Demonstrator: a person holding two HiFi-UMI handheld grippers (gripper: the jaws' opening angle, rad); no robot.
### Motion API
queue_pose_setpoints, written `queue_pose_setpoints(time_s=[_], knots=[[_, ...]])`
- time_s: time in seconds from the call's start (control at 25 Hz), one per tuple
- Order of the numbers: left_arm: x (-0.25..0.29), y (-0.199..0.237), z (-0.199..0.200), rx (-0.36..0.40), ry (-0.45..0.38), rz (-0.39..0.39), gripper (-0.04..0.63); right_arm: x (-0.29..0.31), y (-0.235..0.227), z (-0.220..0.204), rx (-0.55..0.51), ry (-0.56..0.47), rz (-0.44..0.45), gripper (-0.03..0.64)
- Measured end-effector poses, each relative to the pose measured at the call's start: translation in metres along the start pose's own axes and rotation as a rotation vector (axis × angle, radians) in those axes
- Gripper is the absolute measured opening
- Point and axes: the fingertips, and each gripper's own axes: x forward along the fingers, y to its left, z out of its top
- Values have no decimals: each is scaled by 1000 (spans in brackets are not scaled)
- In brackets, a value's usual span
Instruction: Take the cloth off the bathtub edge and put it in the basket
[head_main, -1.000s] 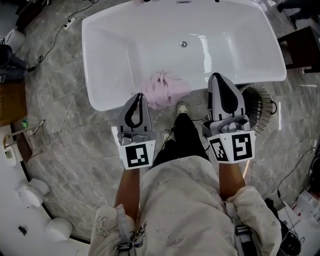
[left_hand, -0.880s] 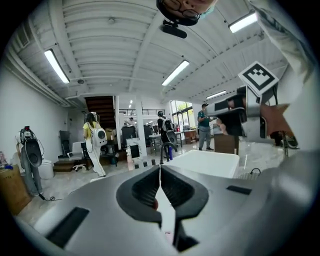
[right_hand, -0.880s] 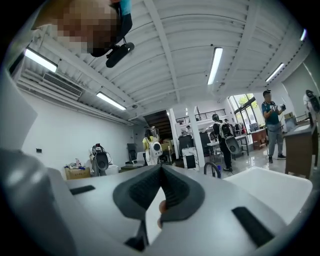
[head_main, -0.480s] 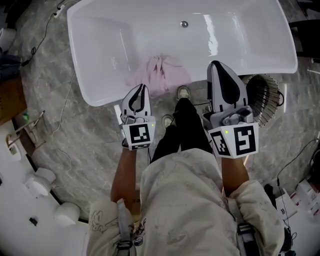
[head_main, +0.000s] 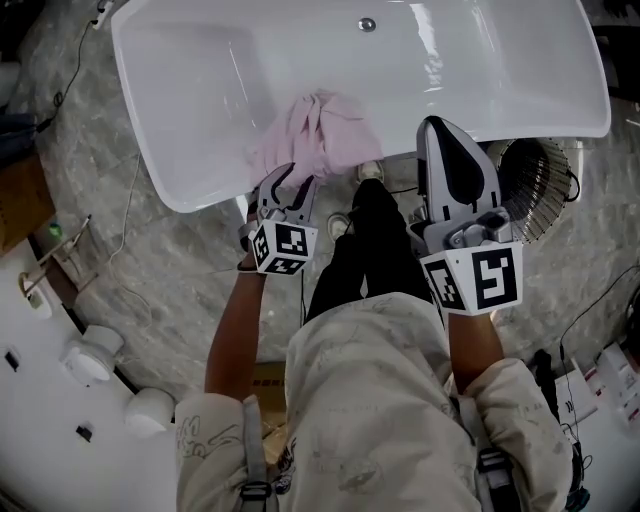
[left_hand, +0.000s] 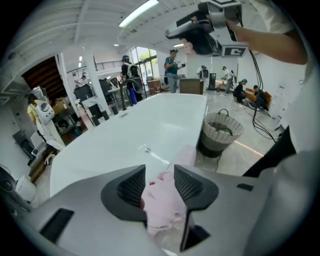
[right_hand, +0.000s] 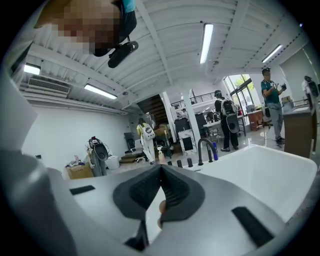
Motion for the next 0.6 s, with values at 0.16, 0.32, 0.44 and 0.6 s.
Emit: queue_pose_setpoints(time_s=[0.16, 0.32, 0.44, 0.6], knots=[[23, -11, -18, 78, 103, -85, 265, 5, -12, -10, 14, 17, -11, -12], [45, -22, -38, 158, 198, -161, 310, 8, -25, -20, 31, 32, -28, -12], [63, -30, -56, 221, 283, -214, 338, 10, -36, -26, 42, 42, -44, -12], [82, -37, -72, 275, 348, -249, 353, 11, -49, -35, 52, 58, -67, -12]])
